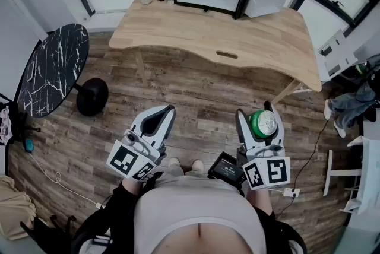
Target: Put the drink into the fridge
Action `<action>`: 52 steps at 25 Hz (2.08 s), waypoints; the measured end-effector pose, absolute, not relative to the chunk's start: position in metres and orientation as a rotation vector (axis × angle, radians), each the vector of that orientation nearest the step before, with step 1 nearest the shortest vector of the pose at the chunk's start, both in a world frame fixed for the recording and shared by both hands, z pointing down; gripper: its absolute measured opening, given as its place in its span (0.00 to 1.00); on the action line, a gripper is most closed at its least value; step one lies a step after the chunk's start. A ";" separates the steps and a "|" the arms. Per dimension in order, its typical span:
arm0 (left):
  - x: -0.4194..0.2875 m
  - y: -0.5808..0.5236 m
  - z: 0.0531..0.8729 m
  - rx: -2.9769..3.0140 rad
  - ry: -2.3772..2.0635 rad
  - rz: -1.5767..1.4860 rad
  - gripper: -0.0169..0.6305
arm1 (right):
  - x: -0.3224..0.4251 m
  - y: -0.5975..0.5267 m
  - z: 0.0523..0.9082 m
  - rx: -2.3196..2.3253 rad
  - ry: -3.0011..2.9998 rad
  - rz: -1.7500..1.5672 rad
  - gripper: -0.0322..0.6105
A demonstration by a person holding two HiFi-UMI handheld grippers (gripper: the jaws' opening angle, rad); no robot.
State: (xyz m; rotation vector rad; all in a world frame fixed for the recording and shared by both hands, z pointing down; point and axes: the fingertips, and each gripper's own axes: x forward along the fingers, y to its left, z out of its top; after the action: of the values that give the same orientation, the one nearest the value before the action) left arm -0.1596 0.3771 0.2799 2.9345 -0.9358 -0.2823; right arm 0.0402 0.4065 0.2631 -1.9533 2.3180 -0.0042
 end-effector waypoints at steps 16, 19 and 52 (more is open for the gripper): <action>-0.165 0.375 0.278 2.939 -0.922 -0.282 0.03 | 0.026 0.402 0.256 -1.909 2.315 0.003 0.61; -0.170 0.373 0.278 2.940 -0.922 -0.287 0.03 | 0.021 0.402 0.256 -1.901 2.317 0.005 0.61; -0.189 0.297 0.304 2.942 -0.884 -0.242 0.03 | 0.025 0.338 0.276 -1.944 2.158 -0.035 0.61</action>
State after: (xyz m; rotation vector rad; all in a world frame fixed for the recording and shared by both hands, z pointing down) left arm -0.1887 0.2973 0.3039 2.9417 -0.8839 -0.2421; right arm 0.0249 0.3377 0.2761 -1.9442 2.1585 -0.0350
